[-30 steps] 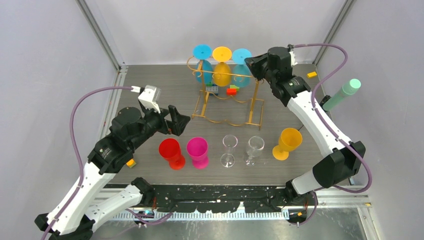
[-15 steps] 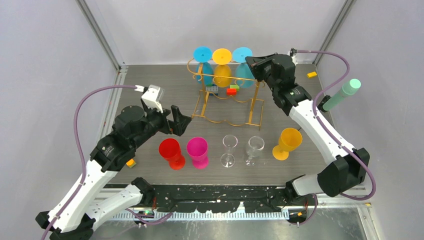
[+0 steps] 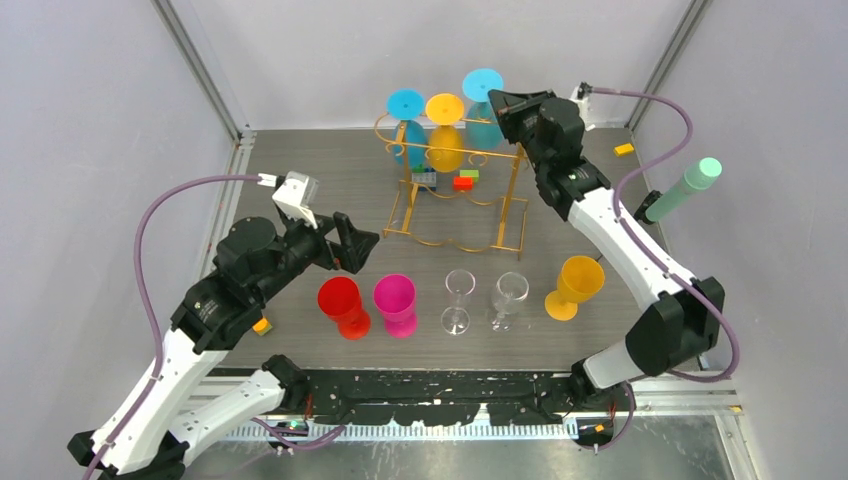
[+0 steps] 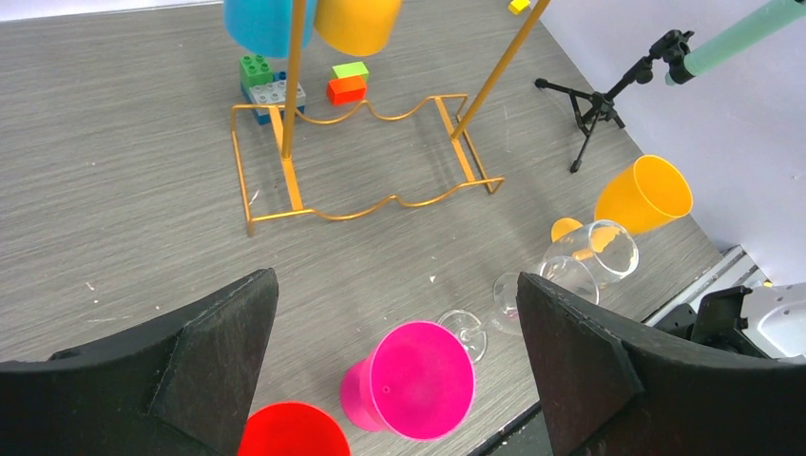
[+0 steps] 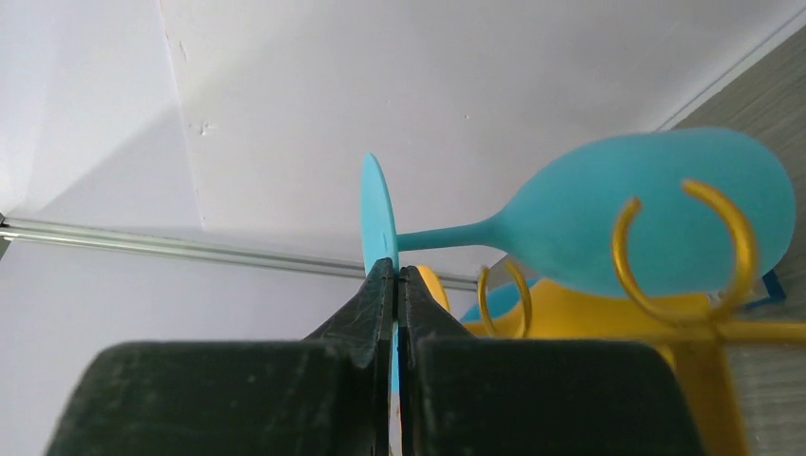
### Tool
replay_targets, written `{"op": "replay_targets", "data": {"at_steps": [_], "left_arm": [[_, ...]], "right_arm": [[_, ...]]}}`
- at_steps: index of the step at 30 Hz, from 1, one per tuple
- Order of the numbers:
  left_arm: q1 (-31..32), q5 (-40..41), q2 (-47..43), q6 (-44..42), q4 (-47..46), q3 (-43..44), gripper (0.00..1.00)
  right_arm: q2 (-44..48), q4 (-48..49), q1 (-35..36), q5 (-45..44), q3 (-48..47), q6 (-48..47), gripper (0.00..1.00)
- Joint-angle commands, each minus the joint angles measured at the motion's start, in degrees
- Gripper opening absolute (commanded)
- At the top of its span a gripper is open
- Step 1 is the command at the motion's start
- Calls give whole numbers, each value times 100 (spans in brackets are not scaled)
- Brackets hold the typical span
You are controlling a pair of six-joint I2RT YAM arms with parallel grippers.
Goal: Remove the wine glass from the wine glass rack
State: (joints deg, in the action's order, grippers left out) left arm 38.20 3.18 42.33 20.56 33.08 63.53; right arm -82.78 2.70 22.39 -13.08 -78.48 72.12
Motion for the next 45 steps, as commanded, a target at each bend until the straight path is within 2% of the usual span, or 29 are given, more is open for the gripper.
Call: {"op": "replay_targets", "data": {"at_steps": [1, 11, 19, 24, 28, 32, 36, 40, 42, 45], "left_arm": [[14, -168, 49, -7, -245, 180, 100], [15, -126, 46, 80, -217, 158, 100], [14, 24, 289, 233, -235, 404, 100], [15, 227, 273, 593, -518, 411, 100], [16, 387, 230, 1051, -944, 389, 100], [16, 17, 301, 1387, -1512, 403, 100], [15, 1, 519, 2057, -2056, 417, 100], [-89, 64, 932, 2466, -1984, 792, 100], [-257, -241, 1178, 2719, -2048, 994, 100], [-558, -1320, 1670, 3198, -2173, 1363, 100]], "right_arm": [[-437, 474, -15, -354, -681, -44, 0], [-989, 862, -19, -426, -1062, -277, 0], [-1184, 1419, -119, 539, -1600, -1148, 1], [-1037, 1512, -168, 1352, -1904, -1212, 0], [-537, 1410, -182, 1946, -1892, -1037, 0], [66, 1345, -183, 2277, -1649, -583, 0], [831, 1115, -183, 2354, -1137, -193, 0], [1542, 790, -183, 2306, -584, 187, 0], [1822, 719, -183, 2382, -331, 462, 0], [2229, 785, -171, 2677, 88, 1054, 0]]}}
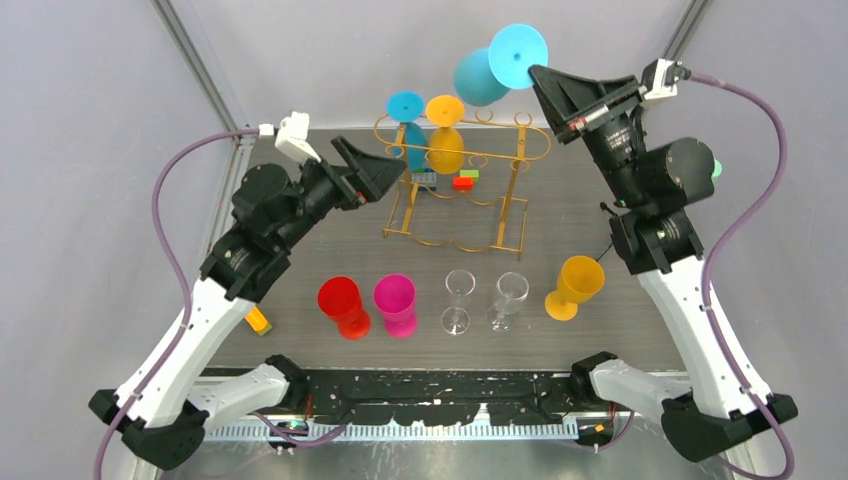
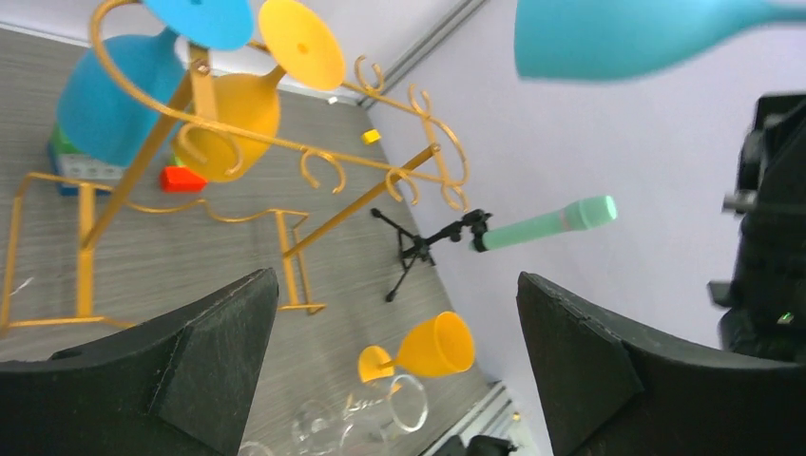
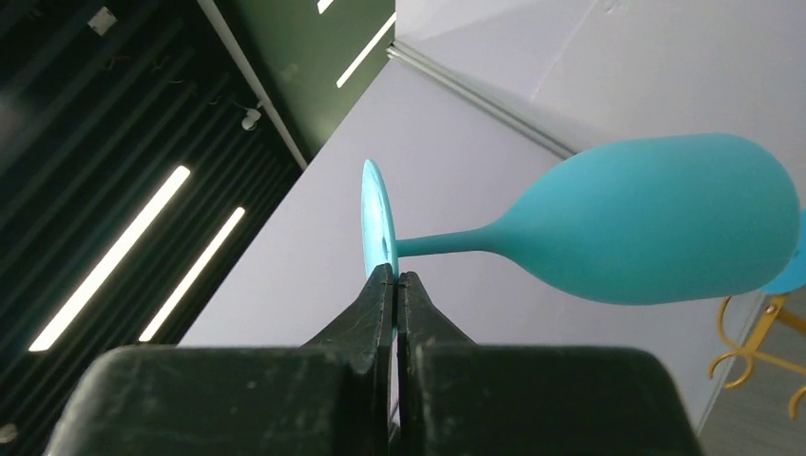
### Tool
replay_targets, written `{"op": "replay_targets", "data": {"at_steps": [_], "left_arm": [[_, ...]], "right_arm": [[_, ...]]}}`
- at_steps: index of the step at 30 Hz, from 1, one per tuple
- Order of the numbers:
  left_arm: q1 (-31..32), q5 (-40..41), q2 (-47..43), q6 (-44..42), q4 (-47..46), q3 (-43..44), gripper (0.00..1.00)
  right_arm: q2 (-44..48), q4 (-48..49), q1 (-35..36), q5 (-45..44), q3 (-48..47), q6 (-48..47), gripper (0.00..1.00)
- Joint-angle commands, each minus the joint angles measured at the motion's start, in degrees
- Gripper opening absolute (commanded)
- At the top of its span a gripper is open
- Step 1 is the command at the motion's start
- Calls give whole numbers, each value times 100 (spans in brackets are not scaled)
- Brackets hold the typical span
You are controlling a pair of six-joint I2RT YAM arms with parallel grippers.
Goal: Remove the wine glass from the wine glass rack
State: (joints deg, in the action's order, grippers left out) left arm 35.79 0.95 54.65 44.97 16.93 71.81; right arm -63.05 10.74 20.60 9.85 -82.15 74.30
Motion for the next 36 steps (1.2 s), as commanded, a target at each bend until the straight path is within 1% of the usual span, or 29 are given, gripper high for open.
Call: {"op": "replay_targets", "data": {"at_steps": [1, 3, 6, 10, 14, 19, 20, 23, 25, 29, 32, 34, 36], "left_arm": [[-372, -1445, 651, 850, -568, 690, 100], [-414, -1877, 985, 1053, -537, 934, 99], [-424, -2270, 1143, 1274, -1037, 873, 98], [-440, -2346, 1145, 1527, -1619, 638, 99], [-467, -2459, 1257, 1569, -1663, 659, 99], [-524, -2464, 1222, 1574, -1662, 559, 100], [-535, -2511, 1211, 1592, -1831, 528, 100], [-549, -2652, 1222, 1750, -1976, 491, 100], [-547, -2804, 1227, 2013, -2264, 400, 100], [-547, -3179, 1319, 2893, -3363, 64, 99], [-547, -3339, 1319, 3362, -3863, -104, 95], [-547, -3281, 1239, 3461, -3917, -225, 91], [-547, -3211, 1141, 3521, -4068, -336, 85]], "right_arm": [[336, 46, 16, 429, 560, 961, 0], [604, 272, 29, 517, 948, 1305, 0], [1056, 352, 40, 503, 1479, 1654, 0], [1373, 491, 47, 565, 1885, 2019, 0], [1502, 836, 49, 739, 2139, 2486, 0], [1741, 819, 50, 691, 2236, 2472, 0], [1733, 857, 50, 706, 2241, 2504, 0], [1685, 1204, 49, 736, 2351, 2773, 1], [1649, 1395, 49, 752, 2408, 2912, 0], [1550, 1762, 49, 762, 2504, 3166, 0], [1474, 1980, 49, 764, 2564, 3292, 0], [1422, 2123, 49, 784, 2649, 3463, 0], [1361, 2214, 45, 835, 2712, 3572, 0]]}}
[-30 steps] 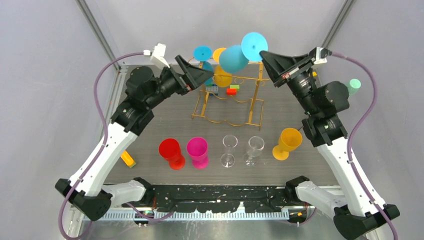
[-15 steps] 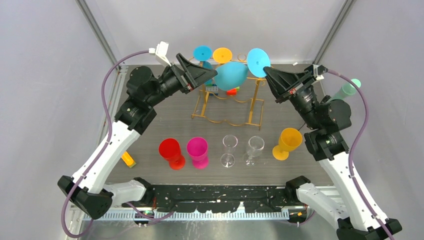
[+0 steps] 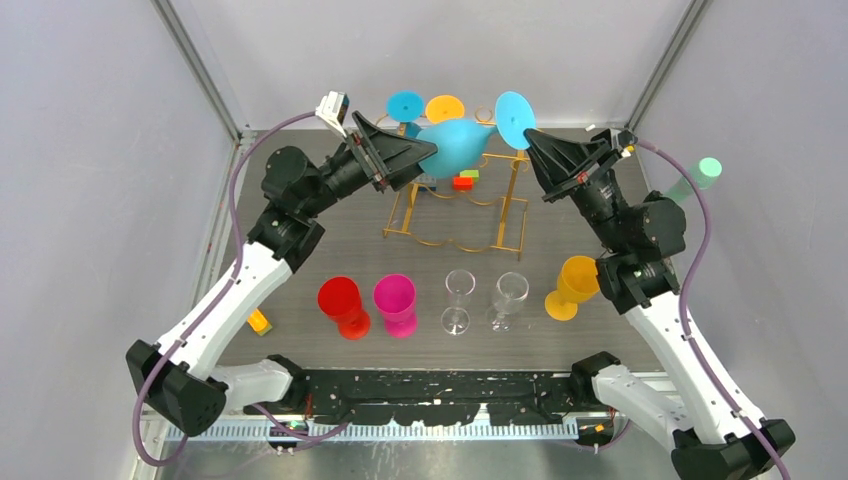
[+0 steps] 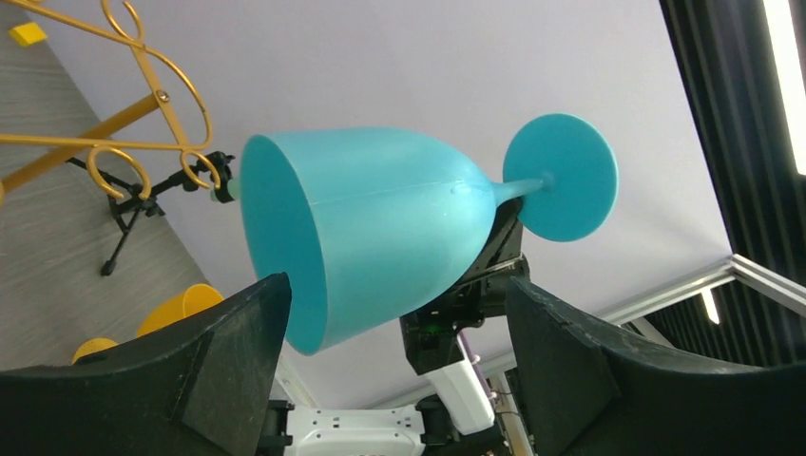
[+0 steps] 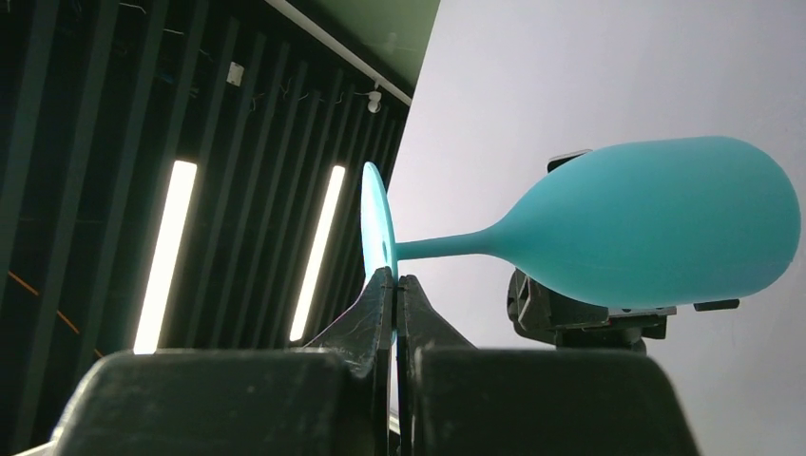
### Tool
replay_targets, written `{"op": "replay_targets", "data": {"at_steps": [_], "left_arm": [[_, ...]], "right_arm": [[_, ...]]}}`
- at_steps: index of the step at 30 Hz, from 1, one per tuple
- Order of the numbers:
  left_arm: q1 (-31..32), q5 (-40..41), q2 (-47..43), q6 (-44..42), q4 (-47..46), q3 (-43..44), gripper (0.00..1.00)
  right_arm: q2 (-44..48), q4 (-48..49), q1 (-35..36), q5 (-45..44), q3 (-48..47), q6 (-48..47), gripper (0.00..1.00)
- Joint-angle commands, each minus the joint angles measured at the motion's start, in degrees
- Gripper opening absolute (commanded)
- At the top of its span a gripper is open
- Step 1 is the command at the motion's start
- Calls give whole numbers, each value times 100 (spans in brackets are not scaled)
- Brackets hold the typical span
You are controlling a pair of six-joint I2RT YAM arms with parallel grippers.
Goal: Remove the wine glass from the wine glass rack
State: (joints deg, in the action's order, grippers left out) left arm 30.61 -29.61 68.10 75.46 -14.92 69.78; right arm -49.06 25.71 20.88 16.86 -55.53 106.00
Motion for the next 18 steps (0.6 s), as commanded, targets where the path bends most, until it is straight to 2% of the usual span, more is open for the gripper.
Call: {"op": "replay_targets", "data": {"at_steps": [1, 4, 7, 10, 18], "left_arm": [[-29, -144, -242, 503, -976, -172, 82], [-29, -206, -300, 611, -1198, -204, 69], [-29, -266, -399, 646, -1344, -263, 65], [-29, -172, -530, 619, -1564, -416, 57], [-29, -278, -513, 513, -1776, -363, 28]], "right_arm": [[-53, 725, 19, 142, 72, 434, 0], [-106, 768, 21, 77, 260, 536, 0], [-121, 779, 36, -75, 442, 534, 1], [-91, 743, 97, -337, 712, 532, 0], [-233, 719, 151, -559, 1026, 560, 0]]}}
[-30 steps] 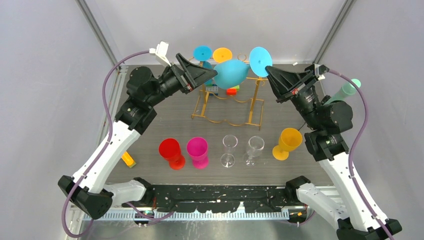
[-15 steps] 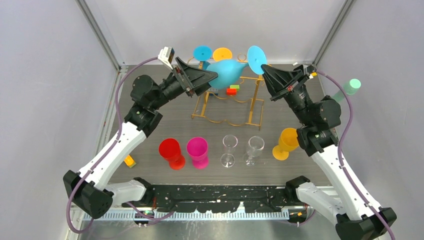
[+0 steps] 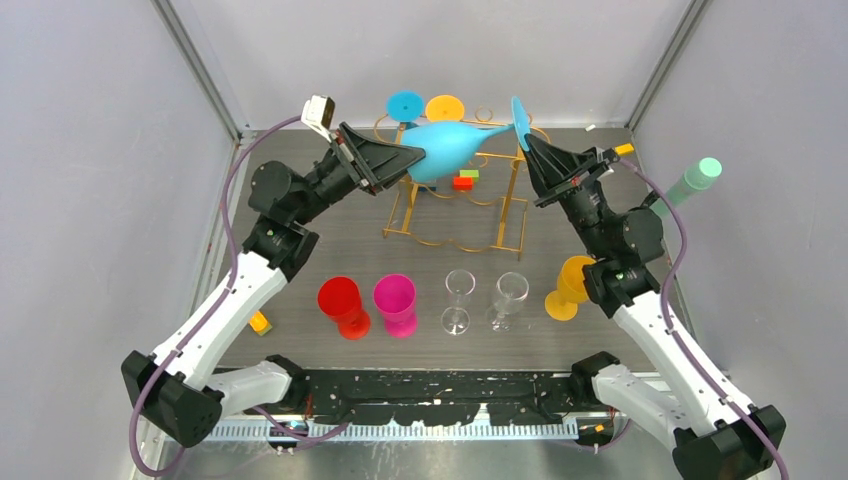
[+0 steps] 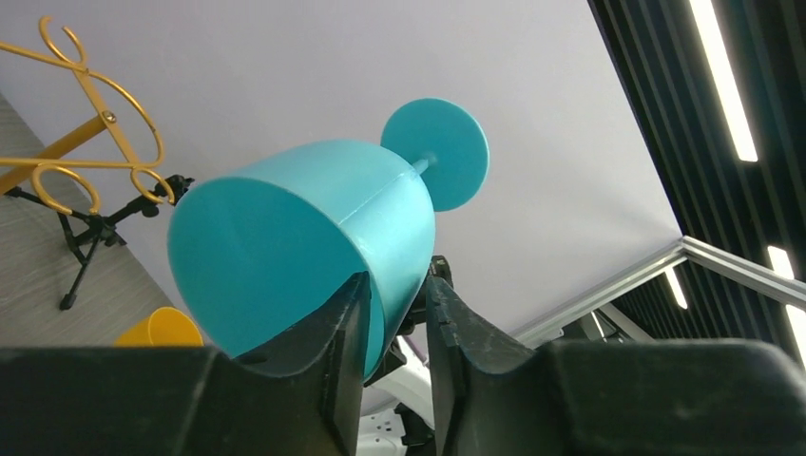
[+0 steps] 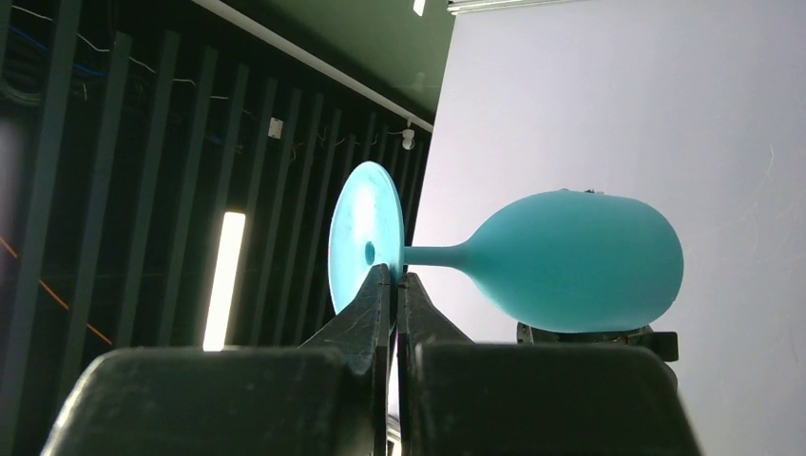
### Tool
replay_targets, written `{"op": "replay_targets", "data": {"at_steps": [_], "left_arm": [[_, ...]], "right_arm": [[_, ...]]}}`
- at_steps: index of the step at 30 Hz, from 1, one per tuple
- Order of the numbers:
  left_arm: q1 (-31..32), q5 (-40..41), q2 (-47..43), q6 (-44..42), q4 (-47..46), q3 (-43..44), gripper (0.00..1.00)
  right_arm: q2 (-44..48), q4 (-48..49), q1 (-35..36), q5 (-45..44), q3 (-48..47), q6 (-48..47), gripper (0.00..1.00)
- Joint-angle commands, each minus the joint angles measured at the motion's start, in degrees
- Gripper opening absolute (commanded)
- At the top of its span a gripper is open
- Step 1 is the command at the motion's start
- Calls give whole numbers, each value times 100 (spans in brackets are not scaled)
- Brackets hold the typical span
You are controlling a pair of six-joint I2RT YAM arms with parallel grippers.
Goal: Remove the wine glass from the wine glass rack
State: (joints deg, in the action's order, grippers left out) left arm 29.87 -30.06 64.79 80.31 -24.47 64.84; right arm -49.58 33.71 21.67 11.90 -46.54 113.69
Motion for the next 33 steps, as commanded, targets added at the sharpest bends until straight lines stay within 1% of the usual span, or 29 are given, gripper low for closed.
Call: {"op": "replay_targets", "data": {"at_steps": [1, 5, 7, 8, 11, 13, 14, 15, 16, 17, 18, 20, 22, 26, 28, 32, 33], "left_arm": [[45, -258, -186, 28, -830, 155, 26], [45, -325, -161, -42, -850, 186, 15], [45, -386, -122, -85, -861, 212, 3], [41, -412, -111, -100, -887, 219, 0], [45, -470, -82, -200, -1007, 213, 0], [45, -458, -109, -381, -988, 234, 0], [45, -404, -134, -556, -898, 269, 0], [45, -308, -169, -785, -694, 330, 0], [45, -171, -212, -1041, -406, 450, 0], [45, 4, -246, -1356, -39, 589, 0], [45, 172, -282, -1713, 321, 765, 0], [45, 760, -408, -2605, 1223, 1099, 0], [45, 1369, -577, -3296, 2121, 1278, 0], [45, 2829, -987, -4297, 3374, 1381, 0], [45, 3557, -1155, -4727, 3808, 1362, 0], [45, 4982, -1407, -5339, 4881, 1428, 0], [45, 5336, -1418, -5403, 5224, 1502, 0]], "right_arm": [[-238, -35, 105, -65, 145, -190, 0], [-424, 101, 181, -48, 204, -104, 0], [-529, 201, 217, -25, 225, -38, 0], [-595, 230, 220, 7, 229, 20, 1], [-726, 405, 253, 53, 288, 108, 1], [-788, 535, 255, 52, 336, 109, 15], [-807, 670, 258, 10, 398, 85, 30], [-816, 719, 258, -10, 421, 76, 36], [-823, 778, 261, -49, 443, 26, 45], [-828, 791, 260, -57, 439, -15, 49], [-837, 778, 259, -43, 415, -95, 58], [-857, 768, 254, 12, 383, -199, 66], [-841, 784, 256, 62, 386, -299, 70], [-763, 682, 257, 124, 379, -612, 71], [-700, 507, 252, 128, 343, -792, 71], [-453, -41, 250, 118, 242, -1357, 70], [-406, -352, 250, 101, 174, -1454, 69]]}}
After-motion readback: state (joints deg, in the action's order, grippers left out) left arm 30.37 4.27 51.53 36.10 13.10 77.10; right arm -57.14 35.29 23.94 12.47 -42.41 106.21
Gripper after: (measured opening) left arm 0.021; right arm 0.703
